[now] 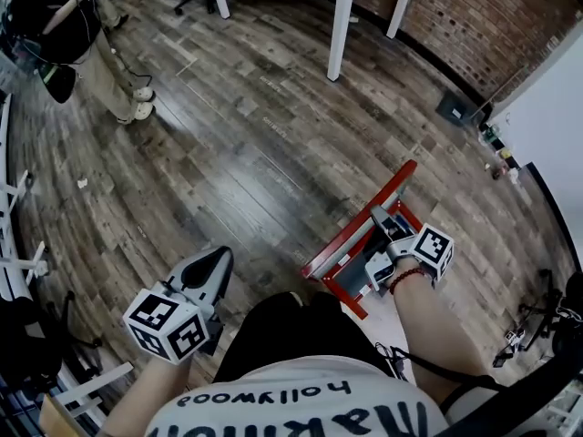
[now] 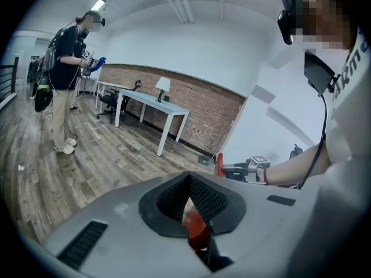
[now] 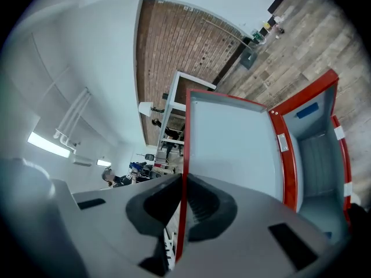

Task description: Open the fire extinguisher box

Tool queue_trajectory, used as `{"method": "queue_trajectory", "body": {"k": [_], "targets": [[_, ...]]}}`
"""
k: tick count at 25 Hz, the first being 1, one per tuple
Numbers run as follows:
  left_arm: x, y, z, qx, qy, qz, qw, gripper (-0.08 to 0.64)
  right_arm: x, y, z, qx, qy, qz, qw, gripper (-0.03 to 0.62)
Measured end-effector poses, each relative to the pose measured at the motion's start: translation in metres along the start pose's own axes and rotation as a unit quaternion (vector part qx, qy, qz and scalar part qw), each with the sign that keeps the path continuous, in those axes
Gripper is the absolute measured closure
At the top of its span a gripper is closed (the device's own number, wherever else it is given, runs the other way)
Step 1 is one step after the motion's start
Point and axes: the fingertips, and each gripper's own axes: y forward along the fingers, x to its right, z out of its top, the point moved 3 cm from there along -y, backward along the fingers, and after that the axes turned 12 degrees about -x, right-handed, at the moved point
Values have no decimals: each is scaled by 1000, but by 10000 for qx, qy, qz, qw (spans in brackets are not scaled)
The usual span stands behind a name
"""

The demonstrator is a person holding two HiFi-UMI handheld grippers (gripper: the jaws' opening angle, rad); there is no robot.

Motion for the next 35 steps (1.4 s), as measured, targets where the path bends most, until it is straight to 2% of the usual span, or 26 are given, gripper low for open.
{"method": "queue_trajectory", "body": {"k": [4,8,19,25,31,35], "targets": [[2,3,-4,-54,-110,107,9999,554,0,1,0,-58,21,21,10000,561],[3,1,8,48,-253,279,9993,554,0,13,3,-123,108,-10,9999,563],[10,-5,14,150,-392,712,9966,554,3,30,6,-491,242,40,9985,568],[15,-11,16,317,-434,907,9944,554,2,35,6,-629,259,-149,9976,568],[8,-6,14,375,-405,840,9949,554,0,45,5,-616,301,-371,9970,568],[-18,-6,15,328,-399,684,9963,554,-1,53,2,-539,339,-572,9963,568]]}}
